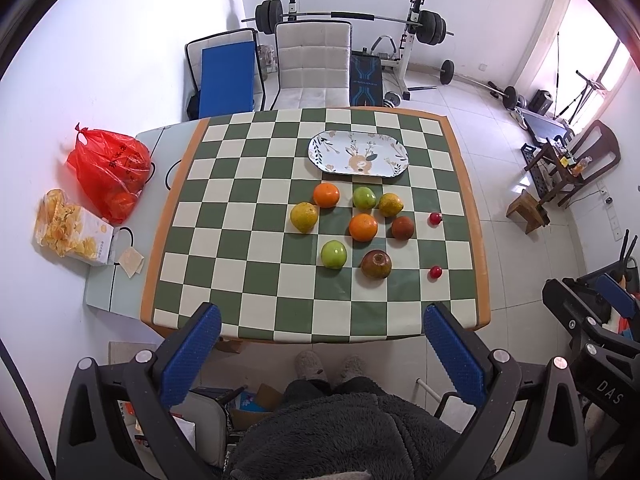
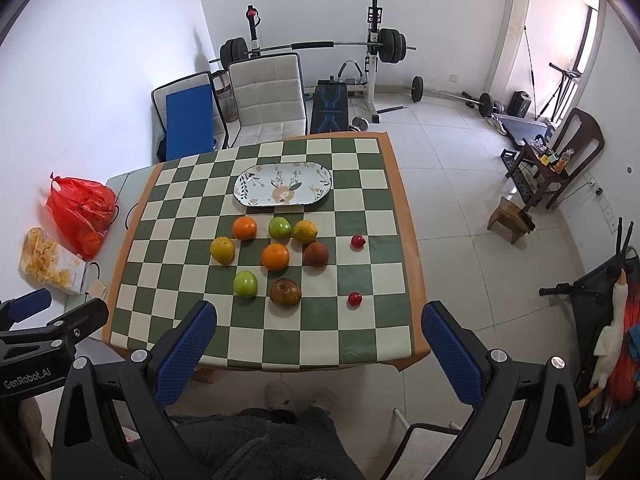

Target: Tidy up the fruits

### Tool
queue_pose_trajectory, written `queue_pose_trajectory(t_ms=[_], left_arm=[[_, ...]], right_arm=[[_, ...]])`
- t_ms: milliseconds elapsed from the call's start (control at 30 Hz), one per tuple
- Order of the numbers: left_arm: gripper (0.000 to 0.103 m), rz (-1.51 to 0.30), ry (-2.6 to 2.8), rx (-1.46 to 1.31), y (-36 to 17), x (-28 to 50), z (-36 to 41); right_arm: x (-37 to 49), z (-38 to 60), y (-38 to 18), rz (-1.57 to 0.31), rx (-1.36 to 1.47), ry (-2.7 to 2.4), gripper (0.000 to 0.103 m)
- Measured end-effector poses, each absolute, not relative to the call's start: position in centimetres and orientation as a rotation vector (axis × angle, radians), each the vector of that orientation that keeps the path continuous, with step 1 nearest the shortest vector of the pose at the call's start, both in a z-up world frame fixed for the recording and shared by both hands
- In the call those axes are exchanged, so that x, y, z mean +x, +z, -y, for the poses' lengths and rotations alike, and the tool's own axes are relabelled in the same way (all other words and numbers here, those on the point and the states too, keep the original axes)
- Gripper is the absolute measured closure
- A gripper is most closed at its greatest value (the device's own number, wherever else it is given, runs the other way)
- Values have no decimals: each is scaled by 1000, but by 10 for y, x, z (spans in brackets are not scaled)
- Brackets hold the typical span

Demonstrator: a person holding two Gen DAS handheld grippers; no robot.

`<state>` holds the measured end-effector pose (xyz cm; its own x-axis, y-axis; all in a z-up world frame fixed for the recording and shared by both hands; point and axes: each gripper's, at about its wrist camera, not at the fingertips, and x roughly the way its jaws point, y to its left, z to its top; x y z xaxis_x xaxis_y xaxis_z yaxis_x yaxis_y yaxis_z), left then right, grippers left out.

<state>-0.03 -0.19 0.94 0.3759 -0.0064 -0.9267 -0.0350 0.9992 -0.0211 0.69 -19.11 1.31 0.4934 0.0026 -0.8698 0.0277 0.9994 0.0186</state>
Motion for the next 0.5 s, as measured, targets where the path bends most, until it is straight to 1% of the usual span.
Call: queue_pose_trajectory(t_ms=[200,333,500], left_arm=[[0,-1182,19,-38,10,0,2],[0,-1182,20,-41,27,17,1],[0,-1179,18,-36,23,13,2]], right_arm=[[8,194,16,-1051,33,-8,0],[7,194,16,-1049,31,-9,0],[8,194,18,-1047,33,-7,0]])
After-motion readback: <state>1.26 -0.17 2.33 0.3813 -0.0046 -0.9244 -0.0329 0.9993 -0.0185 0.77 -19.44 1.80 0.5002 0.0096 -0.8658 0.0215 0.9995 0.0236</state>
